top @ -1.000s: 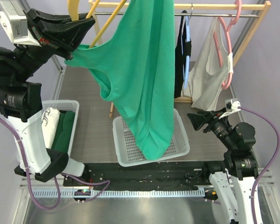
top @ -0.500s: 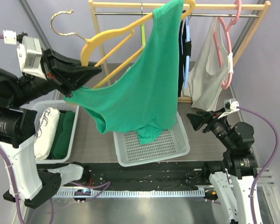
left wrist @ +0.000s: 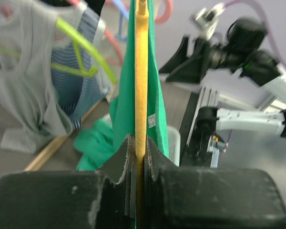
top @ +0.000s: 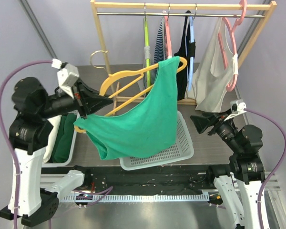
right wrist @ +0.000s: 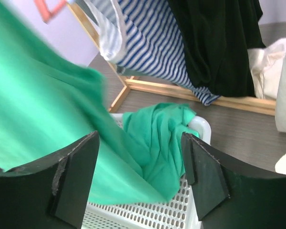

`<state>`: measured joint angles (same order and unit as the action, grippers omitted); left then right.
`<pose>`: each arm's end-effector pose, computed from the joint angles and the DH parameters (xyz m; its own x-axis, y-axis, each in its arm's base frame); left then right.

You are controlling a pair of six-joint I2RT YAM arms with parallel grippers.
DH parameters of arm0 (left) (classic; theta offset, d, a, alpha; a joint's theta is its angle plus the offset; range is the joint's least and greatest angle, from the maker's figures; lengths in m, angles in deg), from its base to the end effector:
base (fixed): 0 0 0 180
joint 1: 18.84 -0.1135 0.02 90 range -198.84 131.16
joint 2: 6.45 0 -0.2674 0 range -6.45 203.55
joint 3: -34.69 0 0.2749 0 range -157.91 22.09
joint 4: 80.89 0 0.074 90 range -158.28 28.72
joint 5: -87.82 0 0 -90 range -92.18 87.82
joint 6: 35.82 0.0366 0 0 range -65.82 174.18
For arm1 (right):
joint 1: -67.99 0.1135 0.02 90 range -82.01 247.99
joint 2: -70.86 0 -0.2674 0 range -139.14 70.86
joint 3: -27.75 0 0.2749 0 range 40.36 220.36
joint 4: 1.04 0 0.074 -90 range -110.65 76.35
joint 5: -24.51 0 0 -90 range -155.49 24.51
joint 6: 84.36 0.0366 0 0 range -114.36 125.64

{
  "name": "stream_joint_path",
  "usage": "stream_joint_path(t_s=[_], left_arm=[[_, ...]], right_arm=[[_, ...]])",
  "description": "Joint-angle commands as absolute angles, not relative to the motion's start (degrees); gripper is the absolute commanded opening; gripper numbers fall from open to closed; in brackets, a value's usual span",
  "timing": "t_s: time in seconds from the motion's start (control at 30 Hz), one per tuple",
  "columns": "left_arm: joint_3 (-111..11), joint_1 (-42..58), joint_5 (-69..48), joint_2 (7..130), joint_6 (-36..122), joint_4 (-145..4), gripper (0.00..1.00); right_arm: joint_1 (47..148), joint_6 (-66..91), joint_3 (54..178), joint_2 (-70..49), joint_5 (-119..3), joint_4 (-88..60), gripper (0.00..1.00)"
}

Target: Remove the tank top from the hanger

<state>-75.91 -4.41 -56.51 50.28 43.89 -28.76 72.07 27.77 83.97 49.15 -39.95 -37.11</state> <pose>0.1192 -0.0614 0.5620 -0.1375 -0.0722 -0.9879 0.9220 0.3552 -0.1543 0.1037 0.0232 0.3652 -0.2113 0.3257 -0.9216 -0.4475 0.8060 0.3874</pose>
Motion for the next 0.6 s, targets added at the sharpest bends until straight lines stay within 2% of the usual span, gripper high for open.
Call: stream_joint_path(t_s=[0.0,0.33,0.57], left_arm=[[-72.14,-4.52,-54.21,49.98,52.06,-24.52,0.00],[-71.16,2.95,-53.16,52.70,64.98,-9.85,0.01],[-71.16,6.38,-51.67,54.46,66.40,-8.87,0.02]], right_arm=[[72.47,27.95,89.57,47.40,-37.46,-33.08,0.79],[72.39,34.64,91.69,41.51,-30.25,-20.51,0.82],[72.47,36.05,90.20,40.01,-25.15,-17.25,0.80]])
